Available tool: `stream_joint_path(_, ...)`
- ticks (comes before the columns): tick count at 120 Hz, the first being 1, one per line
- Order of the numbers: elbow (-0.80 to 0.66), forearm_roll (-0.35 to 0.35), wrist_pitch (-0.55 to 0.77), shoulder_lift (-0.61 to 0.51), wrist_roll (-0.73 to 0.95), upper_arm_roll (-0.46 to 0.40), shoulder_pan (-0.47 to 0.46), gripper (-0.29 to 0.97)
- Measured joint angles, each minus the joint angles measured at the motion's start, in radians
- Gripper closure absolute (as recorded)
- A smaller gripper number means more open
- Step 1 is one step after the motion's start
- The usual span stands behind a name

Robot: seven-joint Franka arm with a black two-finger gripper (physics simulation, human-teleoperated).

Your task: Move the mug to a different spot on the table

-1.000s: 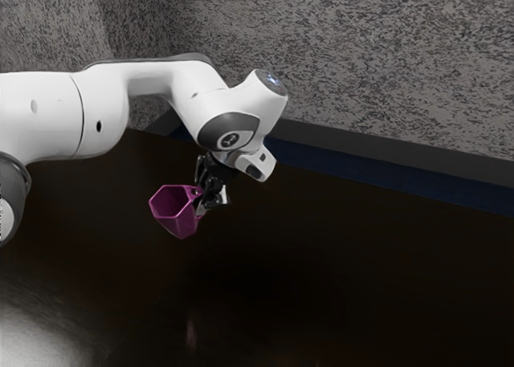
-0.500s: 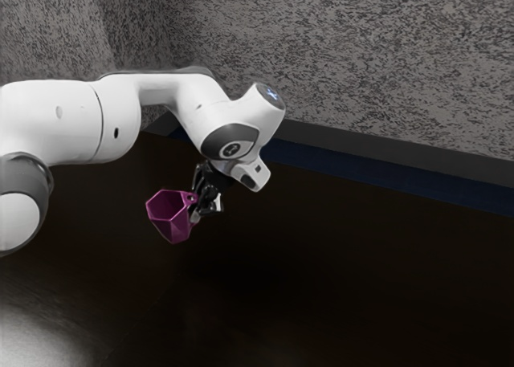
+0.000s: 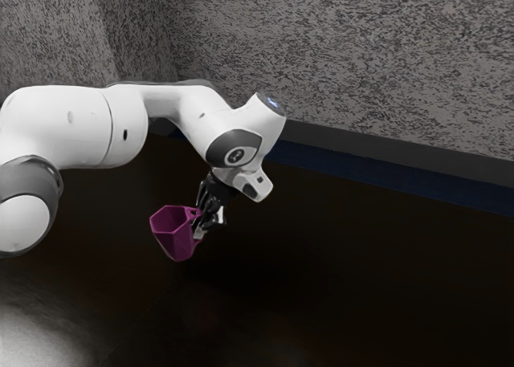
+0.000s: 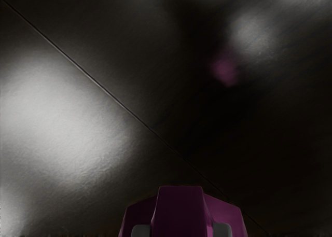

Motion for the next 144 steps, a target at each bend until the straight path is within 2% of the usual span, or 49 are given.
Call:
stream_joint_path(40,0.100,-0.009,-0.027,0.068,0.085,0.029,0.005,0.74)
stream_joint_path(130,0.115,-0.046,0.001,0.172,0.182,0.030,0.003,0.75)
stream_joint_path(134,0.114,-0.047,0.002,0.172,0.184,0.030,0.002,0.72)
stream_joint_path(144,0.115,-0.056,-0.001,0.173,0.190,0.030,0.002,0.53)
